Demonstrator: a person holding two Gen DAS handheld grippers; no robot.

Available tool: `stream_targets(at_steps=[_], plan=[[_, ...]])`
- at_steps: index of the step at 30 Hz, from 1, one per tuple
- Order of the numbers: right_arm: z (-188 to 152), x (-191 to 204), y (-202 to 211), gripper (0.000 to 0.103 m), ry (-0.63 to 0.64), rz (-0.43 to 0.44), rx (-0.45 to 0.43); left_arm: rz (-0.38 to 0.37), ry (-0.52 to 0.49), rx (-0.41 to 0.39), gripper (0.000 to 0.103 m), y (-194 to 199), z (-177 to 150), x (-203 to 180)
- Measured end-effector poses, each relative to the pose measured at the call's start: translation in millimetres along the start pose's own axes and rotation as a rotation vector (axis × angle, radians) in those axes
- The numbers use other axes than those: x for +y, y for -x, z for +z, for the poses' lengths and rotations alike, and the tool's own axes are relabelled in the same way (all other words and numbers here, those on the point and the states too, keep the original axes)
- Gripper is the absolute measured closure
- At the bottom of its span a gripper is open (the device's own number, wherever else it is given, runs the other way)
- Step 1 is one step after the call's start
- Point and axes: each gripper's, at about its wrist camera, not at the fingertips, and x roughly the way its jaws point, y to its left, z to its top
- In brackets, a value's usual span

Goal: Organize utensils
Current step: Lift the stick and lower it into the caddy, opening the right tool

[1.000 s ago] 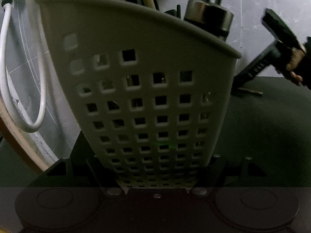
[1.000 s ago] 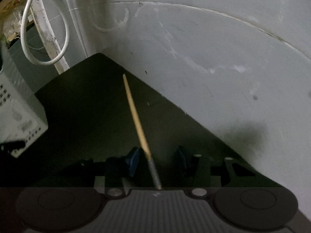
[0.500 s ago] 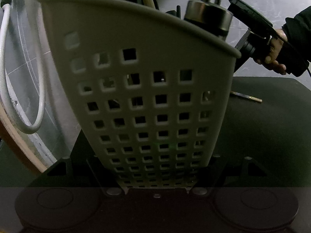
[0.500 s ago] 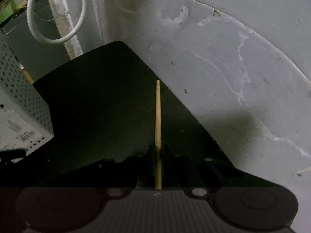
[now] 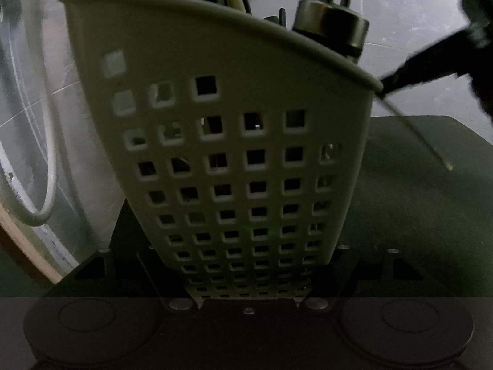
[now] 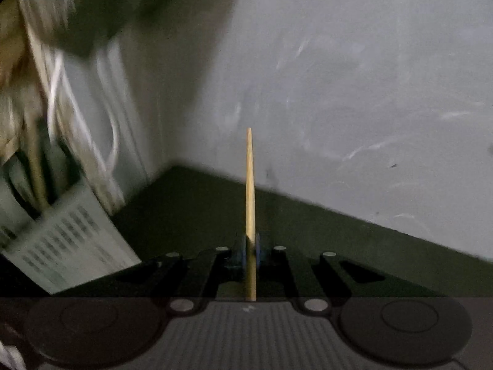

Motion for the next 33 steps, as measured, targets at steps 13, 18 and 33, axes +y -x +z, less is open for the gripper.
stream_targets(at_steps=[13,18,33], plan=[[22.1,83.3,113.5,0.096,-0.18,0.123,-0.584,-0.069,-0.052,-0.005,0.026,-12.8,5.2,21.1],[38.8,123.0,104.5,0.096,-0.176,0.214,-0.713,-0.077,-0.061,-0.009,0.026,-18.2,7.4,24.9],[1.5,172.2,41.6,0.096,-0.023,0.123,-0.634,-0.073,-0.063,-0.021,0.026,-18.3,-1.9,20.4]])
